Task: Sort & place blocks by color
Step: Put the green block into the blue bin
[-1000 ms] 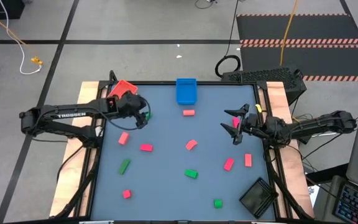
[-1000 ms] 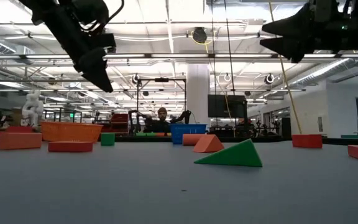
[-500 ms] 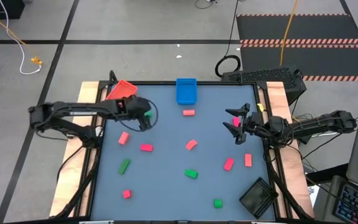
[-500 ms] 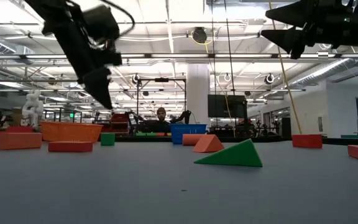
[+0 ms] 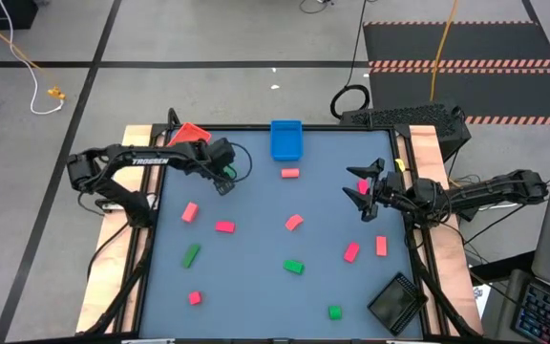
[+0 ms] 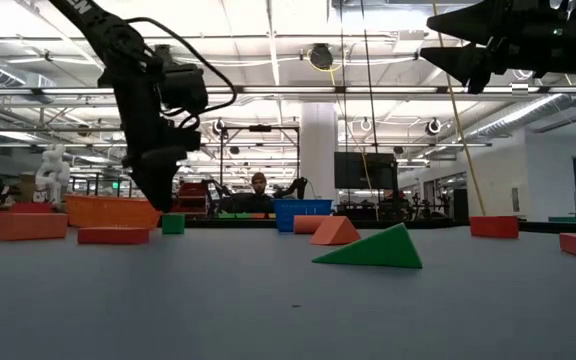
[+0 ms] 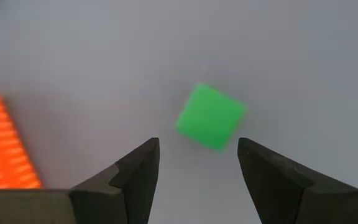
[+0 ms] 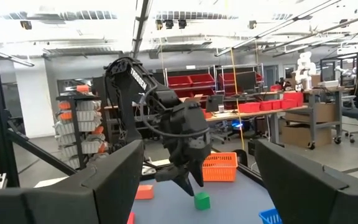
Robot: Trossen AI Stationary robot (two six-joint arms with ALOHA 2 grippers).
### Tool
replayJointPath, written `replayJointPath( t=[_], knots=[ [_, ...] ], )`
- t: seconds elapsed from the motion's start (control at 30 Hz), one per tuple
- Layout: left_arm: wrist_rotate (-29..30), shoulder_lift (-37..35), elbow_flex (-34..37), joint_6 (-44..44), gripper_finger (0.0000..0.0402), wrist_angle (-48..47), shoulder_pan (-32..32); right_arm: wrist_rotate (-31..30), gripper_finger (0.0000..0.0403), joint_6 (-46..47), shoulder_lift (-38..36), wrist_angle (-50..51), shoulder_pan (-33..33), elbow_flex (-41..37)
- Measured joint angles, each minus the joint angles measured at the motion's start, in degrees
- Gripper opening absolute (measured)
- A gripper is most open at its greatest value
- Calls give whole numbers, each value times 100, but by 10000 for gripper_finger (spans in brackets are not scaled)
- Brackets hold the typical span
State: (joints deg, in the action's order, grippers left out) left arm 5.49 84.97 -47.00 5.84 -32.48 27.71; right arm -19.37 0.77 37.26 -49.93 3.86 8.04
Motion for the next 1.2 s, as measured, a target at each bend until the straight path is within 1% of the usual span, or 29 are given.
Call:
replayJointPath(
  t=[0.13,0.23,0.77,1.0,1.1,1.2],
  knots=[
    [-100,0,-220,-400,221,32,12,-1,303,-120,0,0,0,2],
    [-104,0,-305,-525,224,47,12,-1,303,-144,1,2,0,2],
    [-134,0,-319,-421,298,110,10,-1,303,-146,2,65,0,4],
    [-294,59,-319,-388,310,124,-4,-1,303,-148,2,74,0,4],
    [-296,191,-319,-317,310,127,34,-1,303,-148,2,79,0,4],
    [-301,482,-319,-312,310,151,45,-1,303,-148,2,90,0,4]
  ],
)
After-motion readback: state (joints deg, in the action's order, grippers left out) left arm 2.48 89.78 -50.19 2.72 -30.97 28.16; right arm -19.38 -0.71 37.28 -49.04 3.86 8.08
